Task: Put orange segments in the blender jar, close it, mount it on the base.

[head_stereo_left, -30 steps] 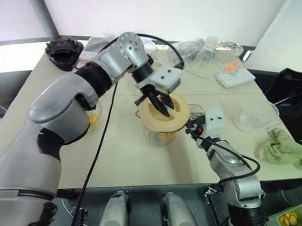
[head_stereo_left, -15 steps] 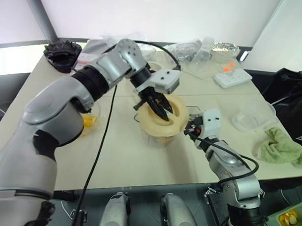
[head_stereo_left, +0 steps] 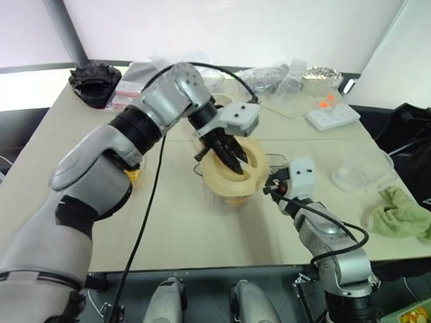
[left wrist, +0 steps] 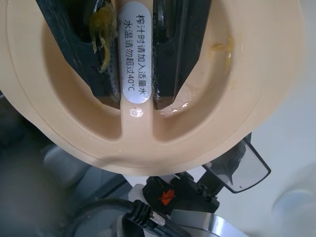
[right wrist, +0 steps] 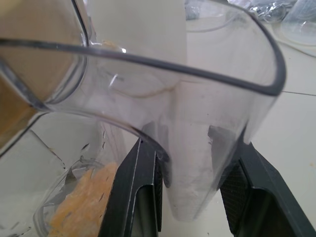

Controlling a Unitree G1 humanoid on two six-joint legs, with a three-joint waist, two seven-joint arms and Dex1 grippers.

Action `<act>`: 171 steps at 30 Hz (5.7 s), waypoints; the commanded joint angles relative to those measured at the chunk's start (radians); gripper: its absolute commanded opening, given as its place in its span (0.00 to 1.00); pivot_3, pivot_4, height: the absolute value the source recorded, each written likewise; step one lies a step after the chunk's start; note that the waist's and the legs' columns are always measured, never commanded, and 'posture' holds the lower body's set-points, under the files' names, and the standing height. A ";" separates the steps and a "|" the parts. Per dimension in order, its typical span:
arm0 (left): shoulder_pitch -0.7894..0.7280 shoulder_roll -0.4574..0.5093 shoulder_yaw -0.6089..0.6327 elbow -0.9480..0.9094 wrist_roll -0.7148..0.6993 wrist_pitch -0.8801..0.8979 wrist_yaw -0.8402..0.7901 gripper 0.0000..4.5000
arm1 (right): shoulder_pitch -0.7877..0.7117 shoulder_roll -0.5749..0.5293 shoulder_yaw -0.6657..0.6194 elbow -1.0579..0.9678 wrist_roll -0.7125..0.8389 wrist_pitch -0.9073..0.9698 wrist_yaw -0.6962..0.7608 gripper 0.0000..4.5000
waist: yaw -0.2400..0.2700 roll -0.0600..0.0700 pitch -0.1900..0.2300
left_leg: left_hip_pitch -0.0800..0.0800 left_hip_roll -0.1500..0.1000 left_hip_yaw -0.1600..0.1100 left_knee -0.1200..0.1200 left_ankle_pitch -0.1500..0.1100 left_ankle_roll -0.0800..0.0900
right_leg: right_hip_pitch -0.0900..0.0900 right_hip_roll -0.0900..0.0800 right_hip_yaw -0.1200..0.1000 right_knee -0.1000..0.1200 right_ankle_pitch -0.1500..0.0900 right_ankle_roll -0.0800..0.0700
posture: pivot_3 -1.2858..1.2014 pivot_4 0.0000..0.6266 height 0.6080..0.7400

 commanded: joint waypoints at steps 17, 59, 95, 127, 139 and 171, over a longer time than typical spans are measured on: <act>0.258 -0.006 0.107 -0.067 0.297 0.305 0.156 0.07 | -0.076 -0.009 -0.011 -0.080 0.035 -0.043 0.060 0.21 | 0.001 0.001 0.000 | 0.000 0.000 0.000 -0.001 -0.001 0.002 | 0.000 0.000 0.000 -0.001 -0.002 0.001 | 0.52 0.24 1.00; 0.307 -0.044 0.194 -0.203 0.349 0.743 0.567 0.07 | -0.082 0.000 0.031 -0.067 -0.064 -0.125 0.057 0.21 | -0.001 0.009 -0.010 | 0.017 -0.018 -0.004 -0.017 -0.002 0.001 | 0.023 -0.033 0.000 -0.032 -0.001 -0.001 | 0.52 0.24 1.00; 0.235 -0.086 0.941 -0.365 -0.076 0.361 0.843 0.61 | -0.074 -0.001 0.010 -0.053 -0.051 -0.131 0.086 0.21 | -0.005 0.003 0.020 | -0.018 -0.019 0.001 -0.014 -0.001 0.003 | -0.011 -0.023 -0.005 -0.017 0.001 0.023 | 0.52 0.24 1.00; 1.035 0.024 0.873 -1.055 -0.149 0.362 0.947 0.61 | -1.041 -0.184 -0.240 0.688 0.074 -0.059 0.078 0.21 | -0.011 0.005 0.022 | -0.016 -0.019 0.004 -0.014 0.004 -0.001 | -0.011 -0.025 -0.005 -0.014 0.004 0.020 | 0.52 0.24 1.00; 1.168 0.019 0.896 -1.215 -0.136 0.388 1.087 0.61 | -1.359 -0.148 -0.185 1.533 -0.065 -0.607 0.137 0.21 | -0.007 0.007 0.023 | -0.018 -0.019 0.006 -0.017 0.004 -0.001 | -0.012 -0.026 -0.004 -0.016 0.004 0.020 | 0.52 0.24 1.00; 1.262 0.037 0.882 -1.326 -0.131 0.430 1.193 0.61 | -1.351 -0.069 -0.178 1.704 -0.115 -0.667 0.155 0.21 | -0.027 0.007 0.024 | -0.017 -0.019 0.004 -0.016 0.005 -0.003 | -0.012 -0.027 -0.005 -0.013 0.005 0.020 | 0.52 0.24 1.00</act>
